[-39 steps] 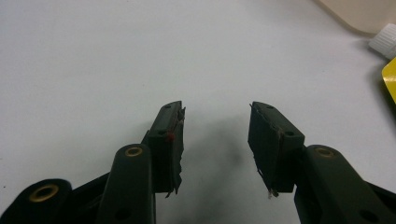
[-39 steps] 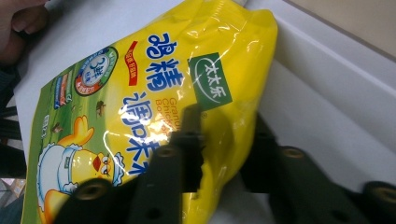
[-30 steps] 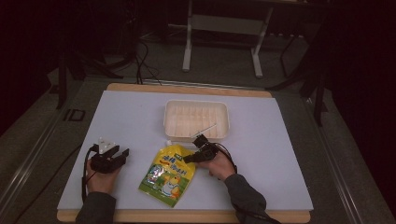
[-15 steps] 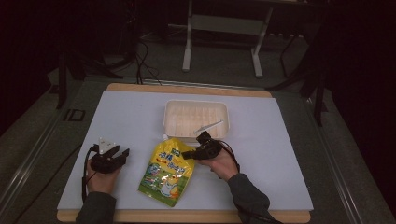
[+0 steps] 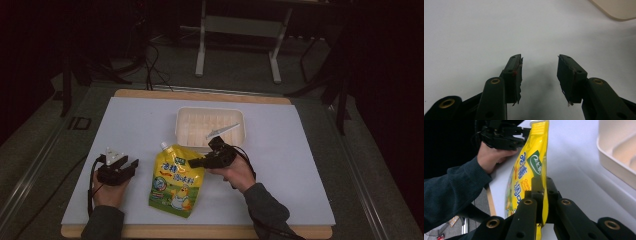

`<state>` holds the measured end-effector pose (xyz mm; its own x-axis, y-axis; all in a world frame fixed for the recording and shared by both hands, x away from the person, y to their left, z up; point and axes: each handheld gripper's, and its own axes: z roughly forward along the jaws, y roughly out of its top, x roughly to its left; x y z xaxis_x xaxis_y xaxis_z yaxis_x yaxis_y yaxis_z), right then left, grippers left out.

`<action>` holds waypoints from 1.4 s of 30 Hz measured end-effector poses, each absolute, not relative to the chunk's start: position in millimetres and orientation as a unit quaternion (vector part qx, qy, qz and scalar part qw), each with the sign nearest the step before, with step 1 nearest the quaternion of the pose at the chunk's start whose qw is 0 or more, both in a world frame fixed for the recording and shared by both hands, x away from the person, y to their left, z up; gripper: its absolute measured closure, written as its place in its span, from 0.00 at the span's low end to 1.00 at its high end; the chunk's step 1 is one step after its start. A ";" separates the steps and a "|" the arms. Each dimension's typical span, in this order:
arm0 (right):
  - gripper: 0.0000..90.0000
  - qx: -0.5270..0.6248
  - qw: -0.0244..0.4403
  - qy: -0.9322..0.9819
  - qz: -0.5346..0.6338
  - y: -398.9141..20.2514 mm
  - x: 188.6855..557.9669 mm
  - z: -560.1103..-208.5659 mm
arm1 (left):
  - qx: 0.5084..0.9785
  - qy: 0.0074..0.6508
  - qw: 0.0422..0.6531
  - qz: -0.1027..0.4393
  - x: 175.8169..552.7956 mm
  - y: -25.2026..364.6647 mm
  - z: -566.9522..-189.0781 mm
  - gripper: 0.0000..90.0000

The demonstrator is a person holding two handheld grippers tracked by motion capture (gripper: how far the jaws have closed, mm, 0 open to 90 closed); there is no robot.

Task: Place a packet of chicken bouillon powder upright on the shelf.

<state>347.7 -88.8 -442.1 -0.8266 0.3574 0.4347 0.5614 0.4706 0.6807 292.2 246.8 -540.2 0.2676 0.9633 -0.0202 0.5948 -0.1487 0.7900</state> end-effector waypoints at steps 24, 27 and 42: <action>1.00 -0.267 0.090 -0.820 -0.499 -98.6 343.1 -407.6 | 0.712 0.546 0.358 0.259 292.0 246.6 -540.0 0.60; 1.00 -0.263 0.094 -0.822 -0.497 -98.3 340.0 -408.5 | 0.713 0.545 0.357 0.260 291.9 246.4 -539.9 0.60; 1.00 -0.276 0.126 -0.786 -0.539 -96.0 340.4 -417.5 | 0.712 0.545 0.359 0.259 291.8 246.5 -539.8 0.60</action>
